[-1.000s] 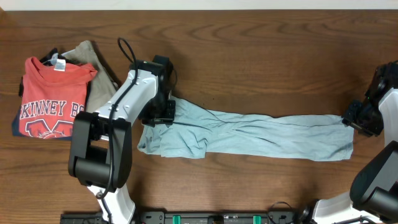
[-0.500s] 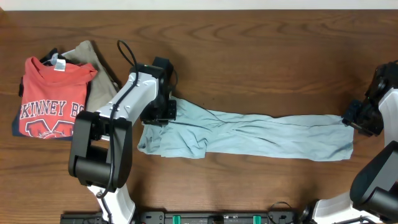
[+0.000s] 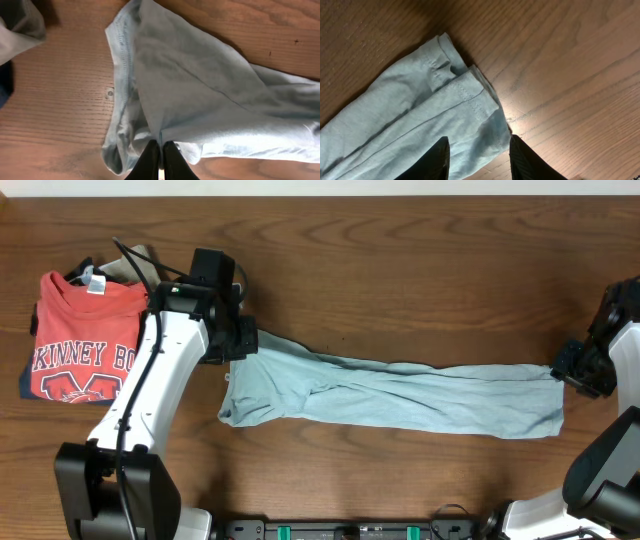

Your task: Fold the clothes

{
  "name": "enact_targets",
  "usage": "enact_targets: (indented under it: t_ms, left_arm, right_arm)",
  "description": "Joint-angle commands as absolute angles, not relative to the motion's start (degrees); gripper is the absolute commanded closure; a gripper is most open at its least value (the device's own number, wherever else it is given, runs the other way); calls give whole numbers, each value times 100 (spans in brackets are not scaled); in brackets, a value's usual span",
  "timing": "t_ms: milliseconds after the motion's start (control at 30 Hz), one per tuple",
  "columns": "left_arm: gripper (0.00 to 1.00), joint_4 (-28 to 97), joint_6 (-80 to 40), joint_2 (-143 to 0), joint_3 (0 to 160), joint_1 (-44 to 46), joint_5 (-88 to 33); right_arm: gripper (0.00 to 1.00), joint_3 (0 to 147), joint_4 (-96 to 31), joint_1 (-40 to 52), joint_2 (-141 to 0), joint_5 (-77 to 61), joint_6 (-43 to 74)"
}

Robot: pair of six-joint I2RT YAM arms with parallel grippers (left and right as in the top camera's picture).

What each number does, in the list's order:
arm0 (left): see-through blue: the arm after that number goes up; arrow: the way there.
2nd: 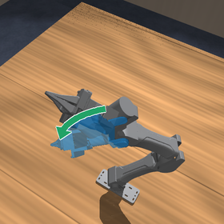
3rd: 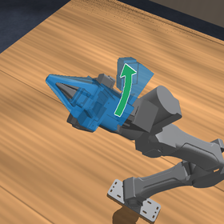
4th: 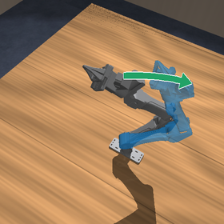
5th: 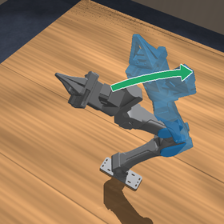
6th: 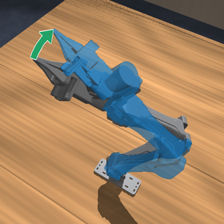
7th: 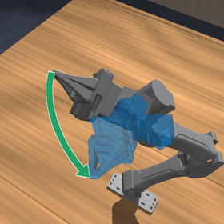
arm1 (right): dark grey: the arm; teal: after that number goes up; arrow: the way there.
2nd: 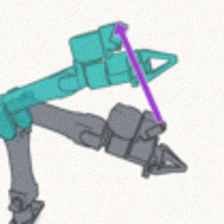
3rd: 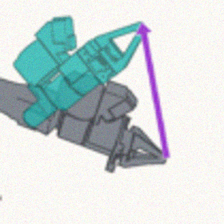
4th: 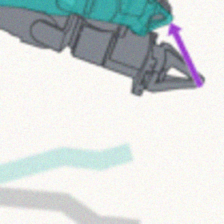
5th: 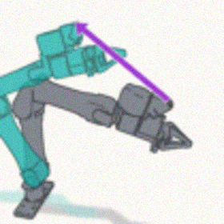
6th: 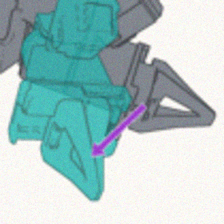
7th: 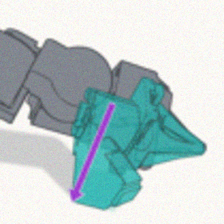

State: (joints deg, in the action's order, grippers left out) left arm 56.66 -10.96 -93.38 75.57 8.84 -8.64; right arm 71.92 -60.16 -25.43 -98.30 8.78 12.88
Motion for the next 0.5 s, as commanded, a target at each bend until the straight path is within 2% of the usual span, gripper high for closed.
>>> enact_targets:
  t_ms: [0, 333, 433, 467]
  left_arm:
    - [94, 5704, -1177, -9476, 7524, 880, -854]
    - [92, 5594, -1173, -9520, 6943, 880, -781]
    - [83, 5555, -1173, -9520, 6845, 880, -781]
    - [77, 5557, -1173, -9522, 6840, 880, -784]
  right_arm:
    - [62, 7161, -6005, -2598, -9784, 919, 1323]
    - [59, 7161, -5935, -2598, -9784, 919, 1302]
    - [55, 7161, -5850, -2598, -9784, 921, 1302]
    - [55, 7159, -5802, -2598, -9786, 921, 1302]
